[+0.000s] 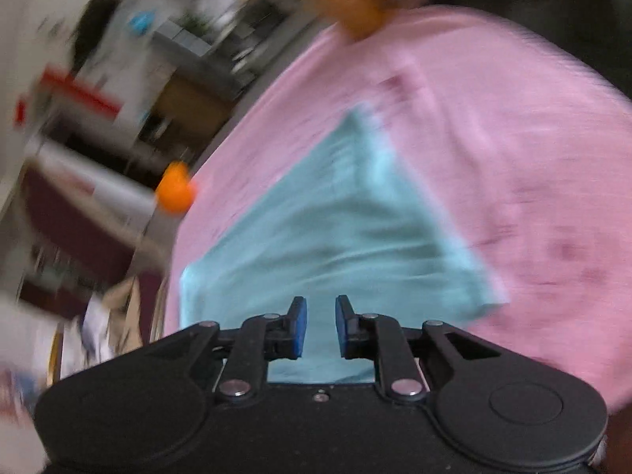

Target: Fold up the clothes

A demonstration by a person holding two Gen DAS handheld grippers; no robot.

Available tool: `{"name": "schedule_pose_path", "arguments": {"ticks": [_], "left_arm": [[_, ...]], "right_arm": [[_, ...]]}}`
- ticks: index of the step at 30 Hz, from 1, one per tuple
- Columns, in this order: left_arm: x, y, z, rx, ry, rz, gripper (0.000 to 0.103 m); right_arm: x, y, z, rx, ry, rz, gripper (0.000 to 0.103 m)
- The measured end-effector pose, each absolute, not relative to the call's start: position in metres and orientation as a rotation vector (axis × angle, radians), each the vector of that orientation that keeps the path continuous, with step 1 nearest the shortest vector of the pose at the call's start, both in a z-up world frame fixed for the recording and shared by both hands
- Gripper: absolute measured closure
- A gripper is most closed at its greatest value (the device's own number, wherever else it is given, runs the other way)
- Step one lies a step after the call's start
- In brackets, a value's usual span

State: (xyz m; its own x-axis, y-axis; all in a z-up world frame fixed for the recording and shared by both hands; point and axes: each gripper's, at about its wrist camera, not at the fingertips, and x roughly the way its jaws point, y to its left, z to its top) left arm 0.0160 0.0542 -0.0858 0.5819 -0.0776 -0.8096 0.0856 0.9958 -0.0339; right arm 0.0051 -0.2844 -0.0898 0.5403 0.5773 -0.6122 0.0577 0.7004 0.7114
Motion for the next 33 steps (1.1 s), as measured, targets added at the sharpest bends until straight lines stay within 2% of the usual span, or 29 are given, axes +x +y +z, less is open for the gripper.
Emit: {"name": "schedule_pose_path", "arguments": {"ticks": [2,3,6,8,11,12,14,16,22,33], "left_arm": [[0.017,0.050,-0.096,0.046,0.995,-0.074,0.083],[0.018,0.049,-0.101,0.065,1.024,-0.060,0.078],[0.002,0.057,-0.098,0.129,1.065,-0.002,0.078],[-0.010,0.070,-0.096,0.136,1.069,0.048,0.079],[-0.016,0.086,-0.087,0.063,1.016,0.067,0.078],[-0.017,0.087,-0.083,0.043,0.987,0.062,0.072],[-0.016,0.088,-0.077,0.003,0.941,0.047,0.067],[-0.013,0.084,-0.077,-0.021,0.945,0.023,0.067],[-0.013,0.066,-0.083,0.030,0.962,-0.014,0.063],[-0.010,0.070,-0.085,-0.009,0.985,-0.008,0.058]], "right_arm": [[0.017,-0.267,-0.098,0.733,1.004,0.374,0.086],[0.023,-0.260,-0.104,0.716,1.029,0.371,0.086],[0.019,-0.262,-0.113,0.632,1.079,0.303,0.091],[0.007,-0.281,-0.108,0.631,1.080,0.261,0.091],[-0.022,-0.322,-0.095,0.681,0.992,0.175,0.074],[-0.032,-0.334,-0.090,0.738,0.940,0.179,0.068],[-0.045,-0.348,-0.087,0.833,0.882,0.193,0.062],[-0.047,-0.347,-0.095,0.877,0.912,0.201,0.059],[-0.035,-0.325,-0.118,0.912,1.006,0.179,0.059],[-0.030,-0.310,-0.155,1.232,0.958,0.218,0.060]]}}
